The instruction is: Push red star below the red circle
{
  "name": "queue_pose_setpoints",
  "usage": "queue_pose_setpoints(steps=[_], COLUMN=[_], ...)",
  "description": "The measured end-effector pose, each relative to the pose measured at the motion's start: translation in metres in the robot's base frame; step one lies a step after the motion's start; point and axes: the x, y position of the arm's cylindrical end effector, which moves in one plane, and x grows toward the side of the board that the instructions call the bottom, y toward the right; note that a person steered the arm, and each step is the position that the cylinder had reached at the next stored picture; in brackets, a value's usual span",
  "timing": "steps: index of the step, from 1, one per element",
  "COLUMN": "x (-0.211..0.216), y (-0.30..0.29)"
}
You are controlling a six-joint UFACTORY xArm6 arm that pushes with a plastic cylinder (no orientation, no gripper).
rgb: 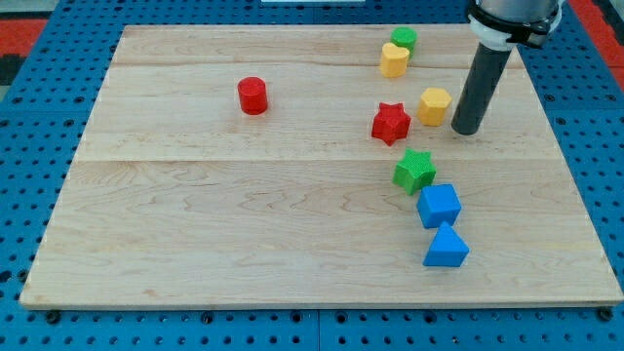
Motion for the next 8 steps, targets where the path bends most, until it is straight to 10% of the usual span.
queue_pose_setpoints(steps=[8], x=[0.01], y=[-0.217])
